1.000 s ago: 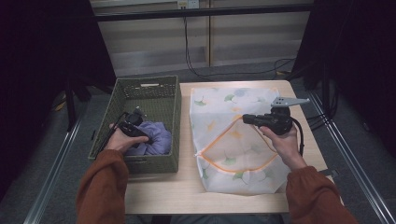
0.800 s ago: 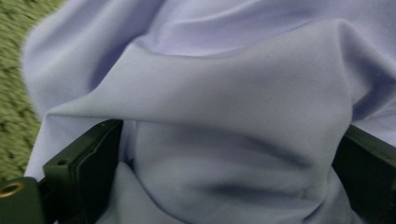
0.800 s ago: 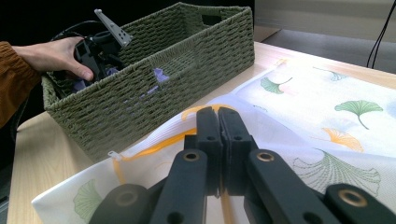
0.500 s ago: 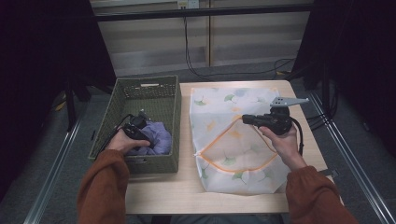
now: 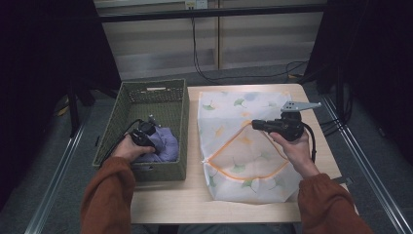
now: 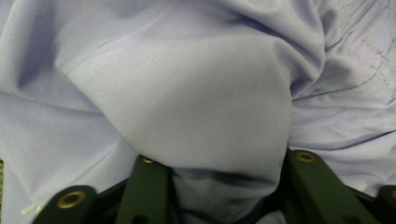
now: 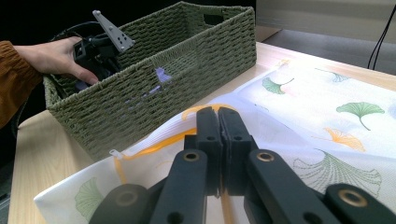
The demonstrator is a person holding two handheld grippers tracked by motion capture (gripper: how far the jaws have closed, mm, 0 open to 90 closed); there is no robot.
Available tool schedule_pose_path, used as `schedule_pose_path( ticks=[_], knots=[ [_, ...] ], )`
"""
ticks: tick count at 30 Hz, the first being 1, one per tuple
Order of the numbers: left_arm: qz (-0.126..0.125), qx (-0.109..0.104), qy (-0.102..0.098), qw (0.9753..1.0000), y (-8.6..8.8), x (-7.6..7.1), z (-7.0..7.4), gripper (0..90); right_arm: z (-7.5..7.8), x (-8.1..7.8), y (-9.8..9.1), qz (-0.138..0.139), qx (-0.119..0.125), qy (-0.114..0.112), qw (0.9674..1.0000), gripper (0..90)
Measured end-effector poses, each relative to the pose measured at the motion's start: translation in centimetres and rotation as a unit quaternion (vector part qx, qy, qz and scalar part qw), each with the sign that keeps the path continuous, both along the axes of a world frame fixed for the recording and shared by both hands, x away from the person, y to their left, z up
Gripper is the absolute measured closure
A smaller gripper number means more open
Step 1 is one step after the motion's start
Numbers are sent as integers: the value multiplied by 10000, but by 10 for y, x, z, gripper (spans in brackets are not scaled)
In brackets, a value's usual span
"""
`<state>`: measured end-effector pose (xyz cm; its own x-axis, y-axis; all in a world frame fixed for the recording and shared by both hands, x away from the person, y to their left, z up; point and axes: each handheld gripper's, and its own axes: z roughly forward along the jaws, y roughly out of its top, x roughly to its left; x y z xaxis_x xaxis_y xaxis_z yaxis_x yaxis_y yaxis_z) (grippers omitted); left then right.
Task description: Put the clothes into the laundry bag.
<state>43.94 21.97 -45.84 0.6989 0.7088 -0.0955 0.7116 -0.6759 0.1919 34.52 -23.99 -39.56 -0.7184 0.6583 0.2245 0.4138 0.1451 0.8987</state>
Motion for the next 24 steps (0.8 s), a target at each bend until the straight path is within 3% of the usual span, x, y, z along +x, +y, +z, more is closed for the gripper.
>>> schedule_pose_path(
  ticks=[6,9,10,12,19,22,24],
  knots=[
    [51,7,-132,9999,0,-1,2,731,0,0,1,14,-10,14,10000,884],
    [105,-90,-147,9998,3,0,6,736,0,0,0,6,-9,1,10000,884],
    [142,-75,-262,9995,4,0,8,738,0,0,0,6,-7,-4,10000,884],
    [175,-182,-232,9994,5,1,9,741,0,0,0,-3,0,-7,10000,884],
    [379,-516,-538,9965,10,-1,20,743,0,0,-1,-15,18,-6,10000,884],
    [339,-616,-639,9955,12,-1,25,744,0,0,-2,1,30,6,10000,884],
    [380,-765,-824,9929,14,-2,30,743,0,0,-2,-1,40,8,10000,884]
  ],
)
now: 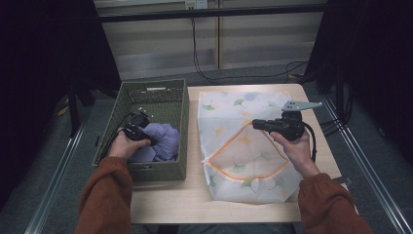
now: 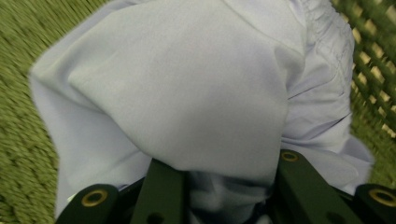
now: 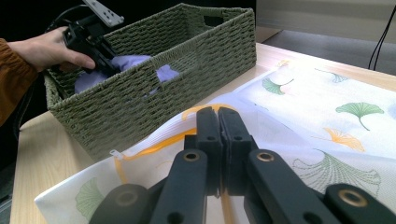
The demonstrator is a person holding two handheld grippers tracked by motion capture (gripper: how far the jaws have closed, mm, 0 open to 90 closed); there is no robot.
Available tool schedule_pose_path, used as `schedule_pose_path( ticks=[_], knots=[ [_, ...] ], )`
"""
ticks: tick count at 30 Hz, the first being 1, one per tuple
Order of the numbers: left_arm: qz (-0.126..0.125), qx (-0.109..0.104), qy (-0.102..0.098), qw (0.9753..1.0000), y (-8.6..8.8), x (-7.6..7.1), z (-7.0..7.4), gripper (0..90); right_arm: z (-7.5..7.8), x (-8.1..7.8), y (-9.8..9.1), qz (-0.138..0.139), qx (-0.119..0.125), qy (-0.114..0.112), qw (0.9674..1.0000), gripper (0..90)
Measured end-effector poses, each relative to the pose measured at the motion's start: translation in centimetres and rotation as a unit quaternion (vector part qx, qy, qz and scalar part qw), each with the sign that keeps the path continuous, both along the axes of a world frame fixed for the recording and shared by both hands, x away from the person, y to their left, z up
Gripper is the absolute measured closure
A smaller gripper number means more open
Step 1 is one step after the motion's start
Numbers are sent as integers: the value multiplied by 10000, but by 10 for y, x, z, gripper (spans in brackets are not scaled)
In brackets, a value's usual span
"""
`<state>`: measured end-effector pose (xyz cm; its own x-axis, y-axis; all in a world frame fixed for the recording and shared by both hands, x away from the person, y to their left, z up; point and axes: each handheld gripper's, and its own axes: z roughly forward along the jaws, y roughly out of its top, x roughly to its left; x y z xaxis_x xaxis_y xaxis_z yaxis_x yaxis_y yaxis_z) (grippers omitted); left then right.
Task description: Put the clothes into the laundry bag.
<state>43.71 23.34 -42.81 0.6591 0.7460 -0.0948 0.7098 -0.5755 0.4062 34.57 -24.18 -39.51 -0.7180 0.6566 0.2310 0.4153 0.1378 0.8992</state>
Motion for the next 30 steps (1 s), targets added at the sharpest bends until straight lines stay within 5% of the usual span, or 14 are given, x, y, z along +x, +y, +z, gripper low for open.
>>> schedule_pose_path(
  ticks=[6,13,19,28,30],
  knots=[
    [3,-207,-295,9994,2,-5,8,742,0,0,-1,-1,17,-2,10000,884],
    [11,-456,-788,9959,9,-16,25,744,-1,0,0,-4,-1,-6,10000,884],
    [57,-571,-987,9935,12,-23,33,744,0,-1,0,9,7,-22,10000,884],
    [231,-886,-1340,9867,15,-31,41,745,1,-2,-1,11,9,-38,10000,884],
    [358,-987,-1470,9835,19,-33,44,746,1,-2,0,18,4,-41,10000,884]
  ],
)
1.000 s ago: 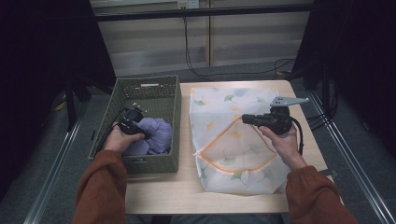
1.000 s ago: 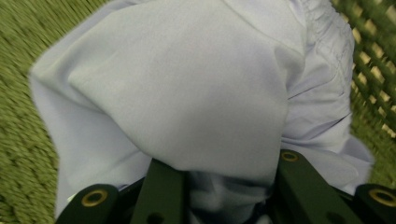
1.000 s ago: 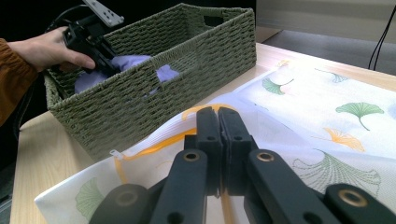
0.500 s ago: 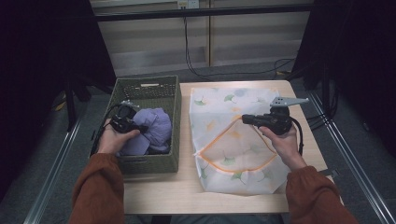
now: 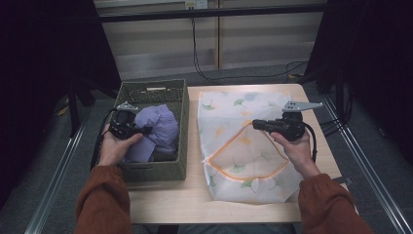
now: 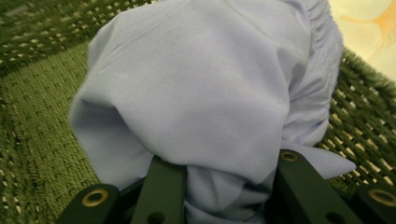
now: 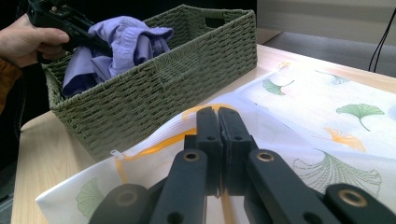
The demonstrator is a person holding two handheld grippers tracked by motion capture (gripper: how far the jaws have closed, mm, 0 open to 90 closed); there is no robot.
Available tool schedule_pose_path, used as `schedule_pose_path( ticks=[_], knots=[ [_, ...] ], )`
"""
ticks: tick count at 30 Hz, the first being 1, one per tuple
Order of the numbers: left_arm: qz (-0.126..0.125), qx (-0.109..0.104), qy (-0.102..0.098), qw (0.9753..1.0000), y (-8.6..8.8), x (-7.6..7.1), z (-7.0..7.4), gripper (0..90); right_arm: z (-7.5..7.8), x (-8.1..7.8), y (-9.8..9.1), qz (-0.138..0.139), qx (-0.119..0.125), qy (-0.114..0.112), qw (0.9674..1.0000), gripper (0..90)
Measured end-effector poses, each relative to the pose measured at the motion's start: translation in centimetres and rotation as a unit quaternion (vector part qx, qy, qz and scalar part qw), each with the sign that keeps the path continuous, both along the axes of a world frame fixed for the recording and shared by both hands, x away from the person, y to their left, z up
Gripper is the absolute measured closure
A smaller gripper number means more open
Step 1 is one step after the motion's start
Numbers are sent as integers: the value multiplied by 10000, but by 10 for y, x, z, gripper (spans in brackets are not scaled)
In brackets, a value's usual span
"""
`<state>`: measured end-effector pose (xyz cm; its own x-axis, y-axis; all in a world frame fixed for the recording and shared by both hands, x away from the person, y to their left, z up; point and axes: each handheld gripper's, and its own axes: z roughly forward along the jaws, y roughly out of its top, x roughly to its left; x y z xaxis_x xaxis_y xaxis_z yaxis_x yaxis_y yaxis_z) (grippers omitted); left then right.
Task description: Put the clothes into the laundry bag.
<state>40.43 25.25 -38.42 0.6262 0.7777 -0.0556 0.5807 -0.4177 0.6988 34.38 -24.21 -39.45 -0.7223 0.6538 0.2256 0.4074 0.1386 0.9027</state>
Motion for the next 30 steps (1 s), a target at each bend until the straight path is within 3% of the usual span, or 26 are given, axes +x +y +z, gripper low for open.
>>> schedule_pose_path(
  ticks=[10,19,30],
  knots=[
    [120,-419,-323,9985,13,-6,9,746,0,0,1,11,-10,-2,10000,884],
    [68,-586,-531,9968,8,-8,14,746,0,0,0,4,-5,-15,10000,884],
    [134,-913,-880,9918,18,-17,28,746,1,-1,-1,5,21,-23,10000,884]
  ],
)
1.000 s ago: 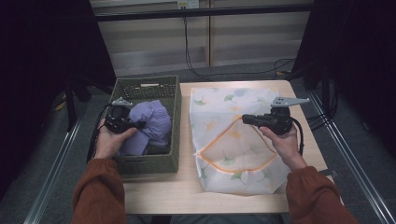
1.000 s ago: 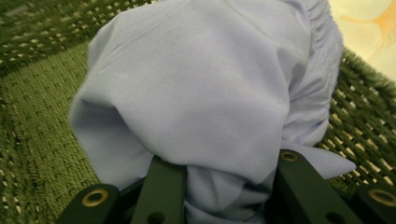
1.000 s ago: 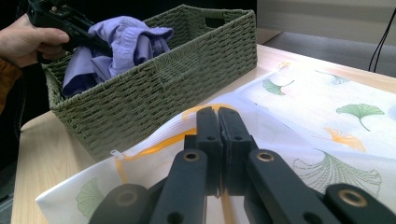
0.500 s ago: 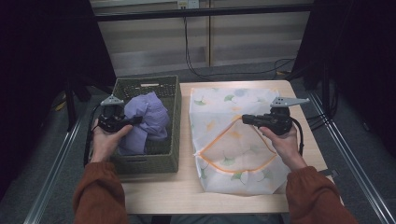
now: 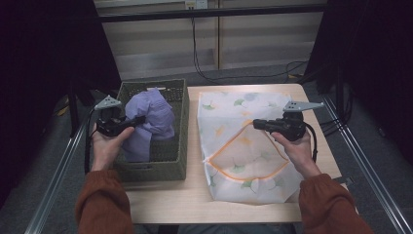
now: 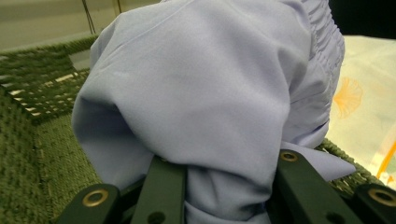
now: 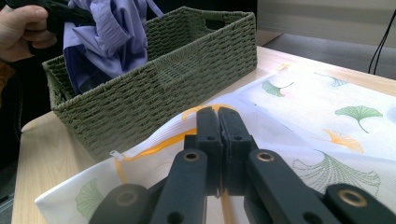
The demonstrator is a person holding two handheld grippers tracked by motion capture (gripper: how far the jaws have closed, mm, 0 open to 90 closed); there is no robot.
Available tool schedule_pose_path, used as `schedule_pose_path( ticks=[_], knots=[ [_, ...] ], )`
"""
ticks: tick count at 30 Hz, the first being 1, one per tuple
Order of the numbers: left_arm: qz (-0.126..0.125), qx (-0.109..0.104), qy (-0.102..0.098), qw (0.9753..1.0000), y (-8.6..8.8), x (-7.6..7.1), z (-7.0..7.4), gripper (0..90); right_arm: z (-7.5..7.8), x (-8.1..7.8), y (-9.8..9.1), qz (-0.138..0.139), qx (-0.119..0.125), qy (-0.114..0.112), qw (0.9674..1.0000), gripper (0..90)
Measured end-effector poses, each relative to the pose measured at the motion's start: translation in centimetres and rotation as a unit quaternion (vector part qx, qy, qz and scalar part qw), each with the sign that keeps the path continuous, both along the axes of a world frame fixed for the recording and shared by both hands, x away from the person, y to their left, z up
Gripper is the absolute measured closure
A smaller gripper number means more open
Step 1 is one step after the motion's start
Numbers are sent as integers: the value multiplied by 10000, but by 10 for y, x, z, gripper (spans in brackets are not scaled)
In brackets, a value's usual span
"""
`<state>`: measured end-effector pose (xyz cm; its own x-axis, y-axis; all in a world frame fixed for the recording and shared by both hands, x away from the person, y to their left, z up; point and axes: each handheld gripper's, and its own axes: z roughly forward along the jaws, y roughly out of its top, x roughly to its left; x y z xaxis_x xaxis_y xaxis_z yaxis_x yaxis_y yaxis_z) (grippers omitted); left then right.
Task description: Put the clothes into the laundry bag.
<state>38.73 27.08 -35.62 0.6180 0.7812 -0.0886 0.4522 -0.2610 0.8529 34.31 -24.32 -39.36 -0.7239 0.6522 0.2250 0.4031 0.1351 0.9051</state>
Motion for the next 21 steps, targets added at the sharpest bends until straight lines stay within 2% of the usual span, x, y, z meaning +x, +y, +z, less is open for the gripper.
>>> schedule_pose_path(
  ticks=[7,13,21],
  knots=[
    [35,-122,-92,9999,1,-3,6,747,0,0,1,9,-12,-9,10000,884],
    [2,-319,-224,9992,2,-6,9,746,0,0,1,12,-8,-11,10000,884],
    [6,-386,-403,9984,3,-9,16,747,0,-1,1,14,-12,-4,10000,884]
  ],
)
